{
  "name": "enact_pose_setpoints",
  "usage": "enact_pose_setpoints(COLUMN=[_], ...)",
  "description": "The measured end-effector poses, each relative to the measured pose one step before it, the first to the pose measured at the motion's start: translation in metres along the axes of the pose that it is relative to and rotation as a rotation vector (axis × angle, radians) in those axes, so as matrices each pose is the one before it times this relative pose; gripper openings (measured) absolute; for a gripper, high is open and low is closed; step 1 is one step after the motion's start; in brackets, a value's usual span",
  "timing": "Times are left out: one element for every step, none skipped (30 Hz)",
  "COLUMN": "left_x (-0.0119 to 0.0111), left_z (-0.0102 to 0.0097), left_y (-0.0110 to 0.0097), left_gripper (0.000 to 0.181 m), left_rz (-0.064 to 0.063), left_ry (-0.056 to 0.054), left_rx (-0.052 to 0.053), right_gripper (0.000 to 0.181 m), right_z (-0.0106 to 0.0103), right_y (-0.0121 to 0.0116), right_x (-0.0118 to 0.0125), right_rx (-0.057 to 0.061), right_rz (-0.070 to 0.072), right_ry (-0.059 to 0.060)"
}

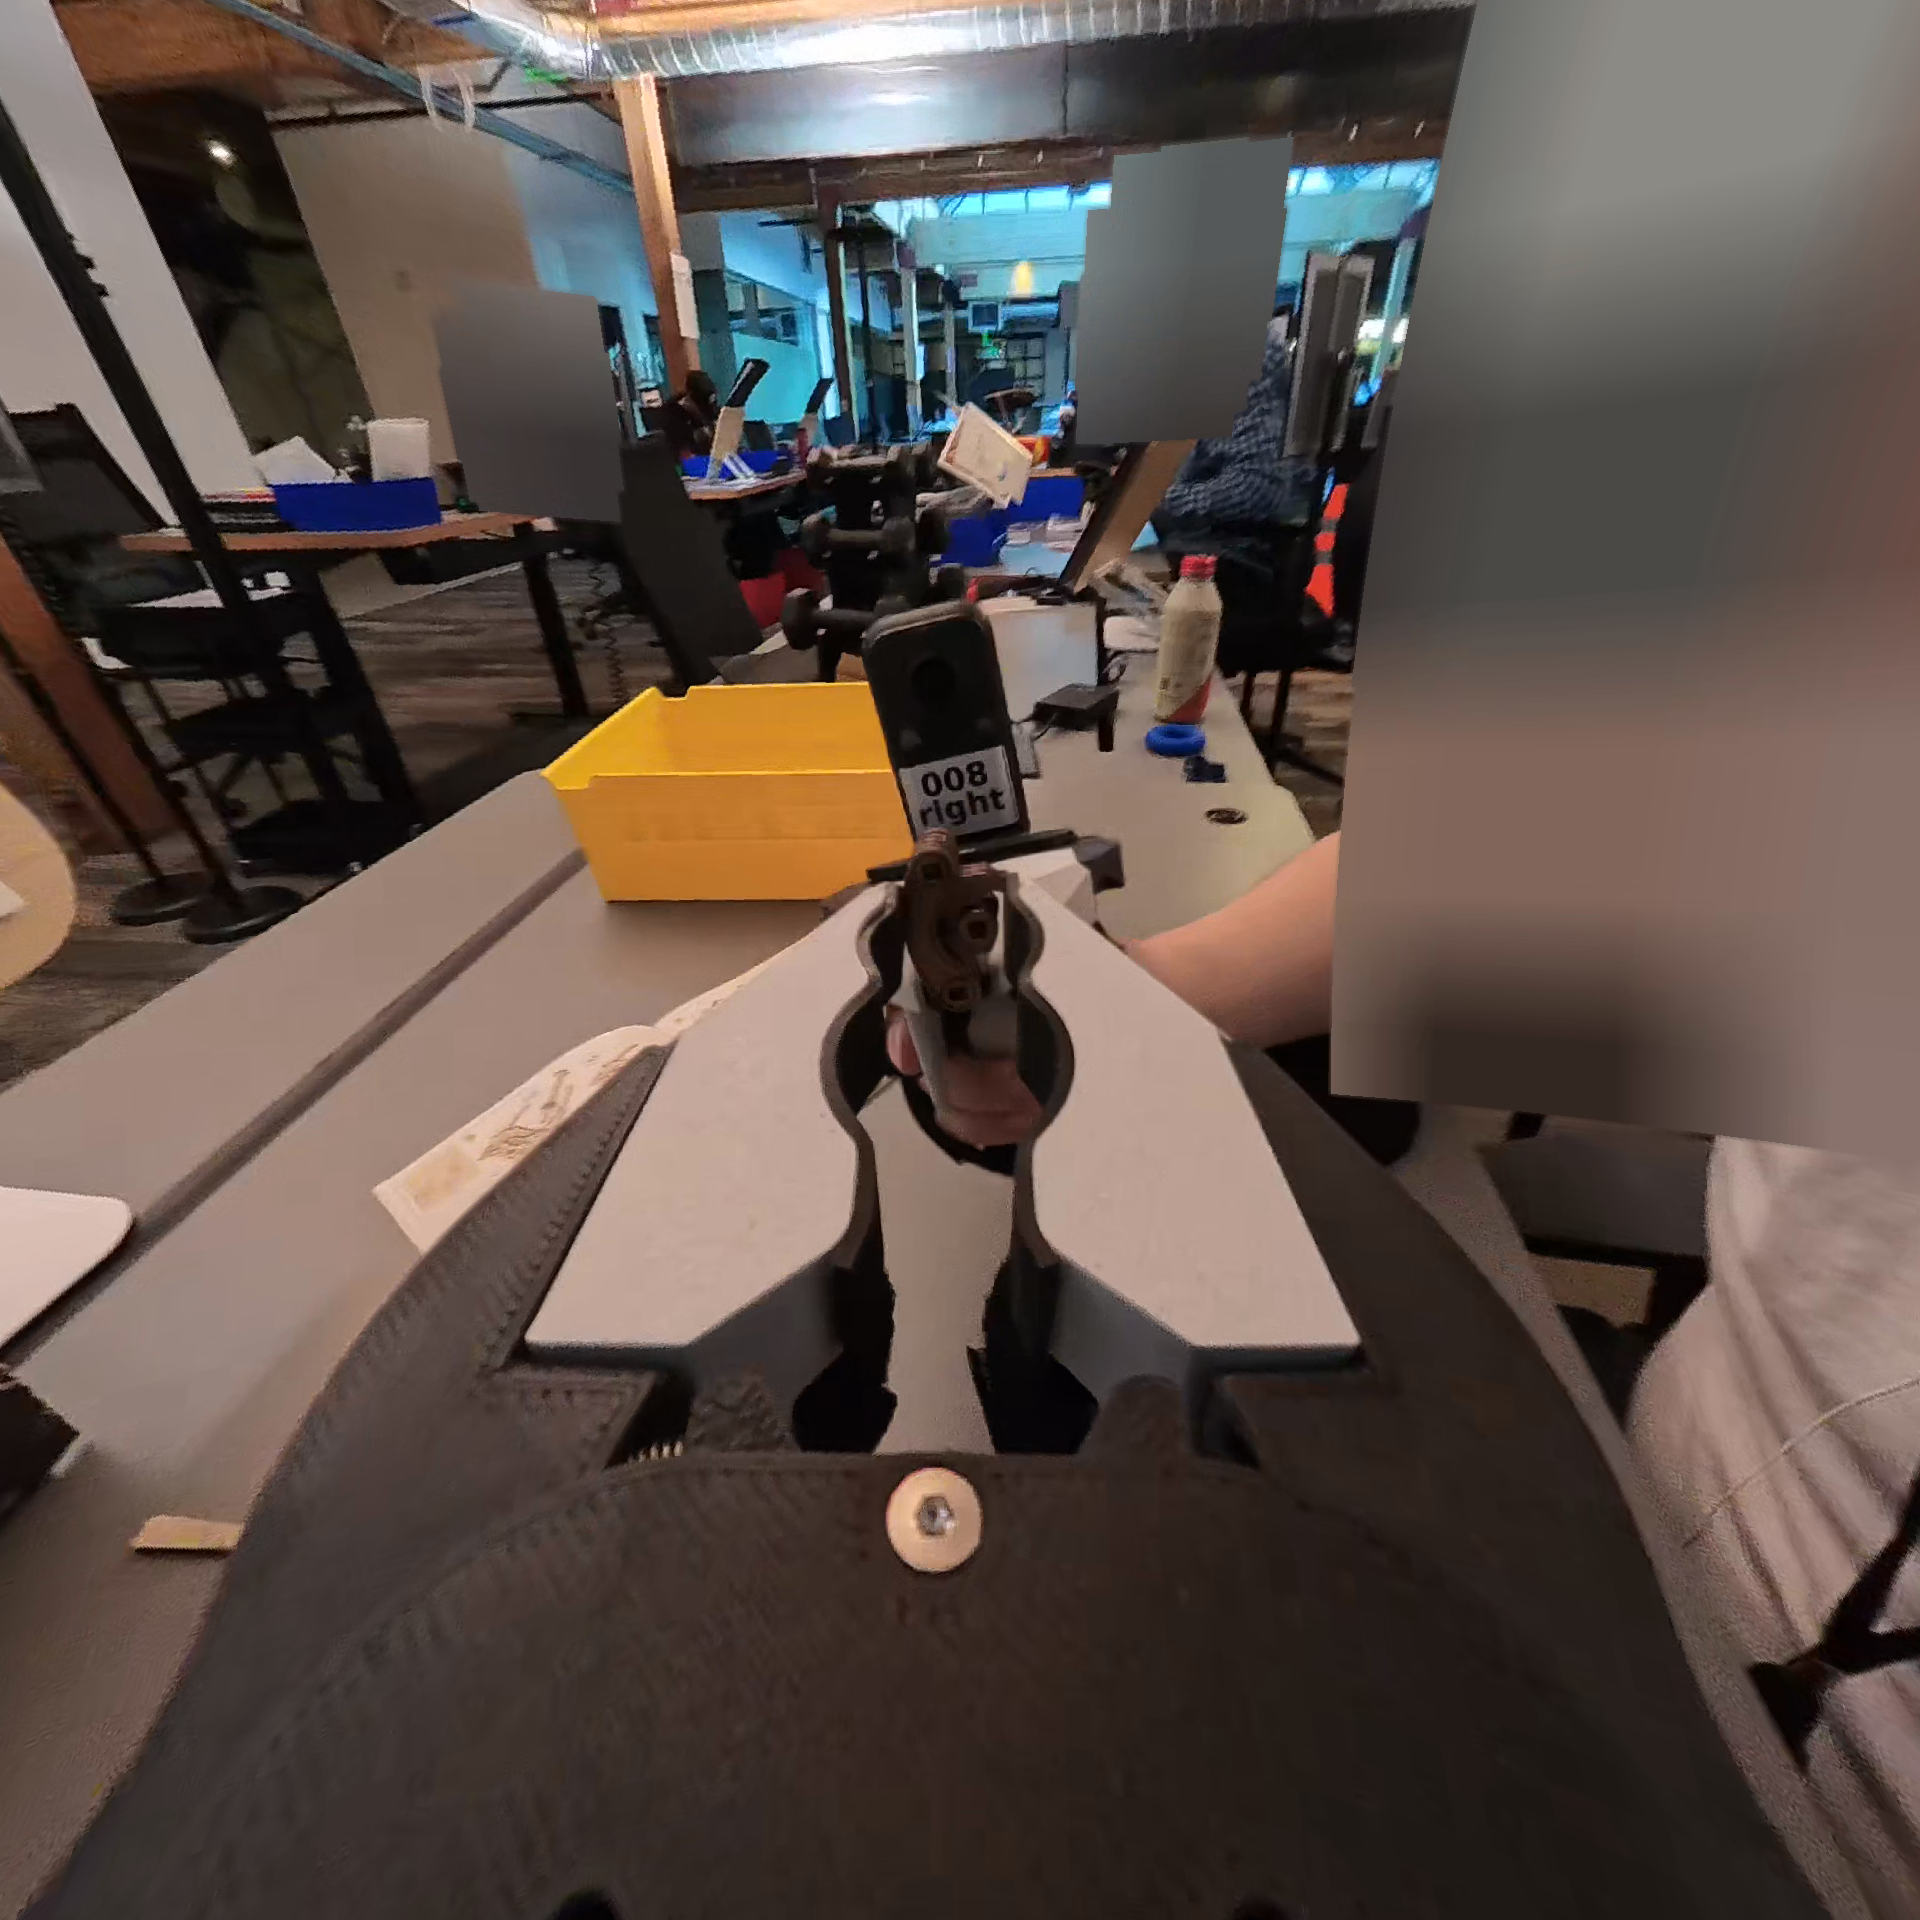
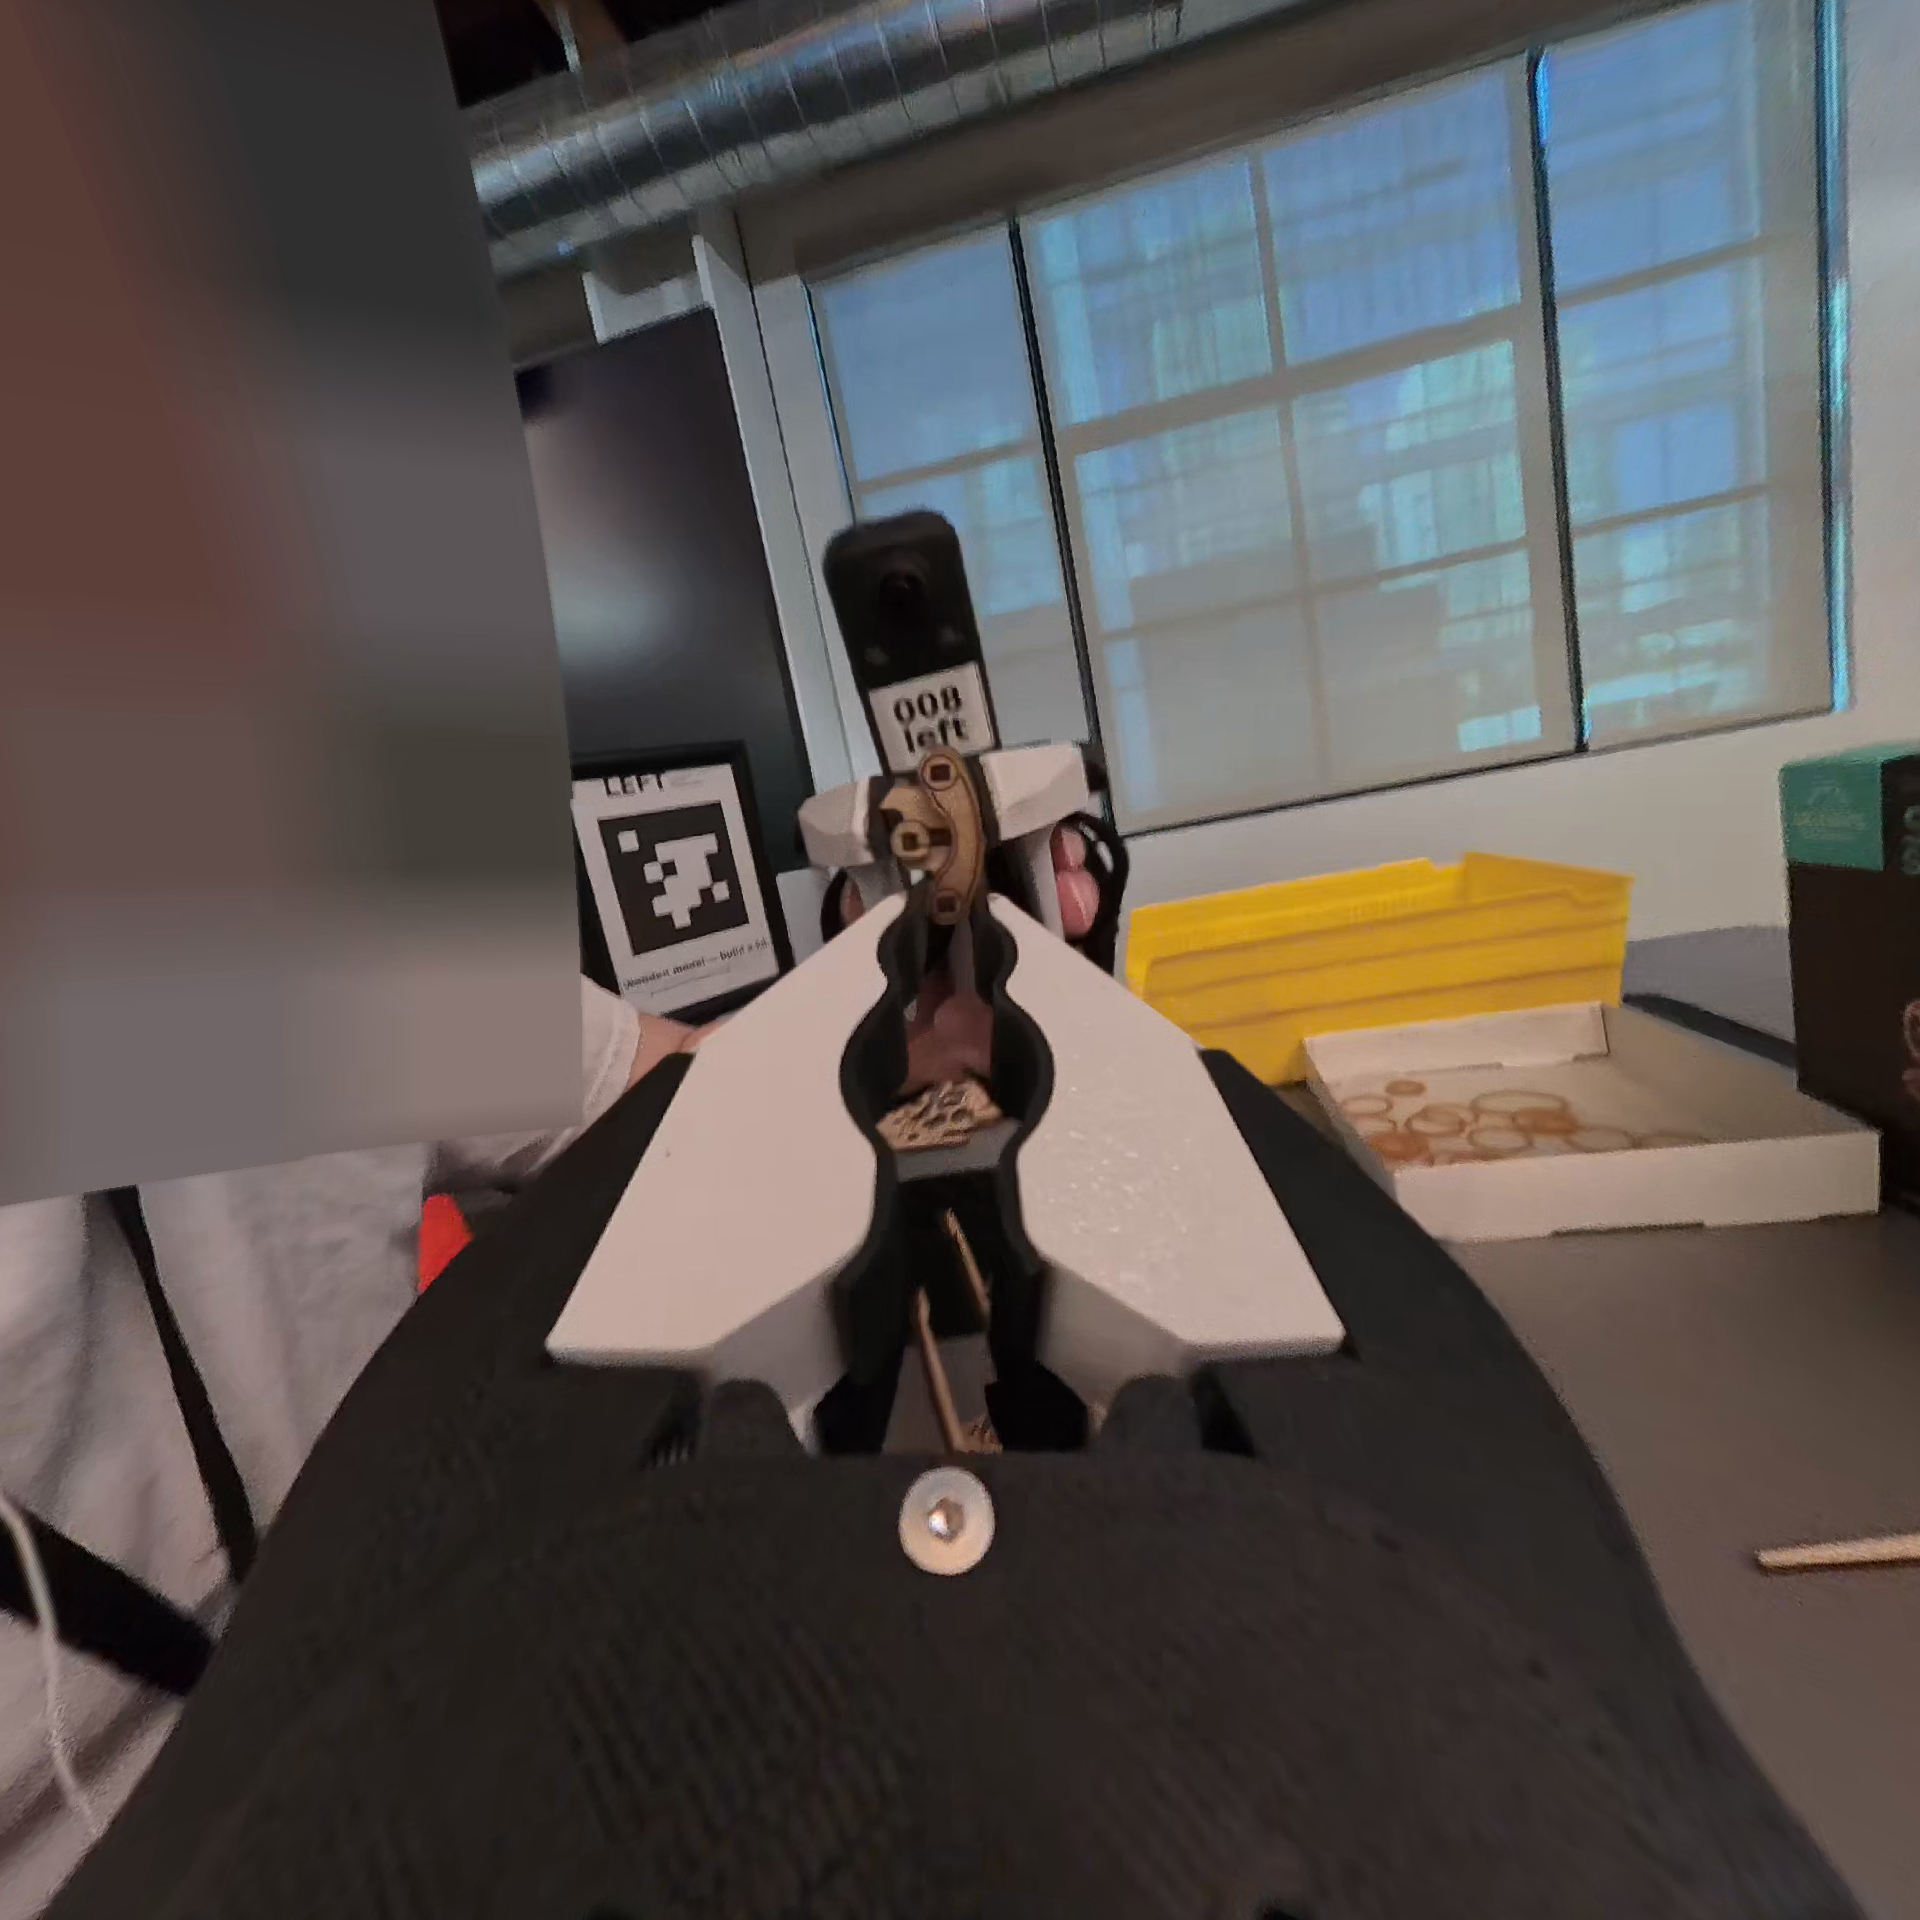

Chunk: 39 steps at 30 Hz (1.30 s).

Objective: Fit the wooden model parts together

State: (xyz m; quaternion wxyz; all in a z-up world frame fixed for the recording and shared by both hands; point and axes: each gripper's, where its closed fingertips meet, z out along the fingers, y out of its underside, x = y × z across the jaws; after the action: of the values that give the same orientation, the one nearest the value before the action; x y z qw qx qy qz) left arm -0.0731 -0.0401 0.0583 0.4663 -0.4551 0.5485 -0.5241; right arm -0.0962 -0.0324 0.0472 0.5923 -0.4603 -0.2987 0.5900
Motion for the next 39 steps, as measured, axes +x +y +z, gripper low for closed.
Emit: enact_pose_setpoints(left_x=[-0.00029,-0.00135,-0.00334,-0.00454,-0.00463,-0.00378,-0.00166,-0.00018,-0.00001,0.00163,0.00544,0.00718,0.00718,0.00422,0.00044,0.00010,-0.00087,-0.00057,0.00151,0.00266,0.00211,0.00092,-0.00061,0.00033,0.00206,0.00196,0.00167,0.00228,0.00189,0.00132,0.00092,-0.00009,-0.00058,-0.00026,-0.00004,0.00133,0.00204,0.00099,0.00017], left_z=[0.00347,0.00226,0.00131,0.00072,0.00074,0.00183,0.00329,0.00422,0.00490,0.00518,0.00517,0.00545,0.00520,0.00392,0.00294,0.00249,0.00248,0.00187,0.00172,0.00186,0.00204,0.00155,0.00091,0.00078,0.00066,0.00005,-0.00083,-0.00148,-0.00170,-0.00238,-0.00329,-0.00374,-0.00380,-0.00403,-0.00362,-0.00309,-0.00242,-0.00112,-0.00029], left_y=[0.00266,0.00266,0.00423,0.00671,0.01014,0.01238,0.01365,0.01101,0.00743,0.00322,-0.00083,-0.00195,-0.00272,-0.00371,-0.00311,-0.00039,0.00147,-0.00016,-0.00157,-0.00117,0.00006,0.00094,0.00112,0.00128,0.00191,0.00224,0.00188,0.00245,0.00426,0.00230,-0.00075,-0.00134,-0.00253,-0.00426,-0.00486,-0.00520,-0.00378,-0.00135,-0.00025], left_gripper=[0.015,0.015,0.015,0.016,0.016,0.015,0.016,0.016,0.016,0.016,0.016,0.016,0.016,0.016,0.016,0.015,0.015,0.015,0.016,0.016,0.016,0.016,0.016,0.016,0.016,0.016,0.017,0.022,0.025,0.029,0.033,0.032,0.031,0.030,0.030,0.031,0.032,0.032,0.032], left_rz=[0.0254,0.0294,0.0390,0.0534,0.0777,0.1076,0.1236,0.1269,0.1243,0.1082,0.0786,0.0387,0.0131,-0.0015,-0.0077,-0.0036,0.0004,0.0016,-0.0094,-0.0193,-0.0116,0.0034,0.0050,-0.0046,-0.0199,-0.0383,-0.0558,-0.0695,-0.0773,-0.0787,-0.0815,-0.0842,-0.0881,-0.0925,-0.0998,-0.1000,-0.0924,-0.0780,-0.0623], left_ry=[-0.0170,-0.0237,-0.0366,-0.0435,-0.0465,-0.0469,-0.0423,-0.0384,-0.0417,-0.0327,-0.0008,0.0208,0.0284,0.0153,-0.0032,-0.0015,-0.0067,-0.0061,0.0094,0.0196,0.0145,0.0030,-0.0090,-0.0019,0.0102,0.0130,0.0165,0.0265,0.0313,0.0325,0.0366,0.0390,0.0447,0.0515,0.0574,0.0679,0.0708,0.0609,0.0482], left_rx=[-0.0269,-0.0346,-0.0531,-0.0765,-0.1041,-0.1213,-0.1336,-0.1196,-0.0990,-0.0722,-0.0433,-0.0339,-0.0239,-0.0058,-0.0003,-0.0112,-0.0169,-0.0034,0.0076,0.0052,-0.0011,-0.0037,-0.0023,-0.0021,-0.0014,0.0020,0.0103,0.0108,-0.0013,0.0143,0.0404,0.0466,0.0532,0.0621,0.0628,0.0589,0.0465,0.0298,0.0222], right_gripper=[0.006,0.014,0.022,0.028,0.028,0.027,0.028,0.031,0.033,0.034,0.041,0.041,0.041,0.041,0.041,0.042,0.040,0.029,0.015,0.016,0.011,0.010,0.010,0.010,0.010,0.010,0.010,0.010,0.010,0.010,0.010,0.010,0.010,0.010,0.010,0.010,0.010,0.010,0.010], right_z=[-0.00226,-0.00427,-0.00657,-0.00921,-0.01031,-0.00884,-0.00579,-0.00212,0.00089,0.00269,0.00408,0.00376,0.00278,0.00218,0.00038,-0.00072,-0.00128,-0.00044,0.00109,0.00189,0.00172,0.00093,0.00061,0.00134,0.00224,0.00294,0.00294,0.00287,0.00256,0.00180,0.00140,0.00148,0.00101,-0.00003,-0.00105,-0.00092,-0.00073,-0.00049,-0.00012], right_y=[0.00451,0.00564,0.00514,0.00396,0.00053,-0.00332,-0.00338,-0.00044,-0.00008,0.00236,0.00469,0.00419,0.00441,0.00660,0.00649,0.00194,-0.00097,0.00064,0.00424,0.00400,0.00223,0.00066,-0.00072,0.00052,0.00172,0.00117,0.00083,0.00028,-0.00007,-0.00094,-0.00108,-0.00021,-0.00038,-0.00107,-0.00234,-0.00116,0.00025,0.00035,0.00135], right_x=[0.00050,0.00414,0.00754,0.00946,0.00861,0.00639,0.00559,0.00252,-0.00356,0.00155,-0.00041,0.00060,0.00643,0.00561,0.00938,0.00626,0.00320,-0.00047,0.00054,0.00116,-0.00138,0.00223,0.00110,0.00107,0.00116,0.00089,0.00150,0.00171,0.00069,-0.00029,-0.00179,-0.00250,-0.00333,-0.00329,-0.00277,-0.00312,-0.00197,-0.00032,0.00048], right_rx=[-0.0366,-0.0421,-0.0418,-0.0424,-0.0231,0.0013,0.0000,-0.0227,-0.0184,-0.0219,-0.0326,-0.0262,-0.0245,-0.0415,-0.0426,-0.0122,0.0077,-0.0051,-0.0301,-0.0275,-0.0156,-0.0037,0.0069,0.0007,-0.0060,0.0015,0.0048,0.0076,0.0058,0.0098,0.0089,0.0022,0.0043,0.0094,0.0197,0.0123,0.0015,0.0011,-0.0044], right_rz=[0.0206,0.0158,0.0214,0.0336,0.0393,0.0498,0.0703,0.0792,0.0591,0.0551,0.0281,0.0117,0.0079,-0.0017,-0.0027,-0.0084,0.0053,0.0021,0.0015,0.0033,-0.0025,-0.0208,-0.0267,-0.0115,-0.0030,0.0026,0.0085,0.0120,0.0182,0.0259,0.0302,0.0294,0.0098,-0.0061,-0.0097,-0.0111,-0.0146,-0.0259,-0.0403], right_ry=[0.0014,0.0227,0.0397,0.0480,0.0432,0.0328,0.0321,0.0171,-0.0170,0.0203,0.0062,0.0119,0.0454,0.0374,0.0566,0.0333,0.0077,-0.0217,-0.0157,-0.0110,-0.0237,0.0047,0.0003,-0.0015,-0.0055,-0.0113,-0.0116,-0.0134,-0.0226,-0.0301,-0.0387,-0.0392,-0.0405,-0.0357,-0.0259,-0.0209,-0.0095,0.0064,0.0142])
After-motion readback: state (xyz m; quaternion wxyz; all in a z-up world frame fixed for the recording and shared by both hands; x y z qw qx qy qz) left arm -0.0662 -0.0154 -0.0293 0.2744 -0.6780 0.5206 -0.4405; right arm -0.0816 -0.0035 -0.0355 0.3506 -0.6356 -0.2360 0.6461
